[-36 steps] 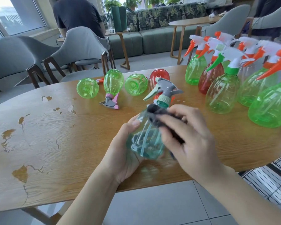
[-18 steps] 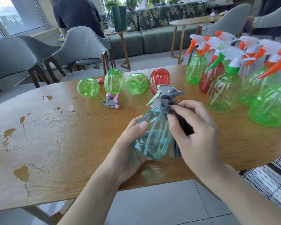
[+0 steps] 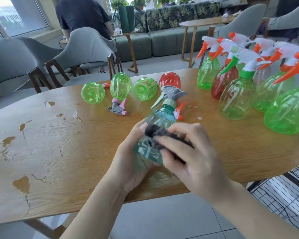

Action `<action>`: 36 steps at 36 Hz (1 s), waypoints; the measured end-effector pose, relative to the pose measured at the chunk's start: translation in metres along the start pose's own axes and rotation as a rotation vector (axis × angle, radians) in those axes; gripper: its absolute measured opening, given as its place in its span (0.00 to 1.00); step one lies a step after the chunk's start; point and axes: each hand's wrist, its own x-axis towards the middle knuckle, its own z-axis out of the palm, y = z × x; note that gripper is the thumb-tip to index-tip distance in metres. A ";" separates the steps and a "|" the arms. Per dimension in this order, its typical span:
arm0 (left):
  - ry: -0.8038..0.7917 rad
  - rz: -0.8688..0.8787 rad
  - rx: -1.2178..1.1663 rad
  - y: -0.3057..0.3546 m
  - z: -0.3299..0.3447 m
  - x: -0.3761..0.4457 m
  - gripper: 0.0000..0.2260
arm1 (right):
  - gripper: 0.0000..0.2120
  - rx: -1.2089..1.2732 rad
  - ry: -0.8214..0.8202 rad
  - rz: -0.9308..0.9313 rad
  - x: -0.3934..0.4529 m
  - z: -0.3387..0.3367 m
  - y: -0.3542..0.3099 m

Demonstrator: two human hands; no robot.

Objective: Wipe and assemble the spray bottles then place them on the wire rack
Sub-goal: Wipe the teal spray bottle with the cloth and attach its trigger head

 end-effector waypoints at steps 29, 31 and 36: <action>-0.026 -0.064 0.015 -0.005 -0.002 -0.005 0.26 | 0.10 0.159 0.156 0.502 -0.001 0.003 0.003; -0.001 -0.051 -0.007 -0.005 -0.002 -0.004 0.25 | 0.09 0.198 0.148 0.510 -0.005 0.004 0.001; 0.058 -0.004 -0.043 0.000 -0.001 -0.003 0.32 | 0.11 0.265 0.132 0.467 -0.012 0.009 -0.009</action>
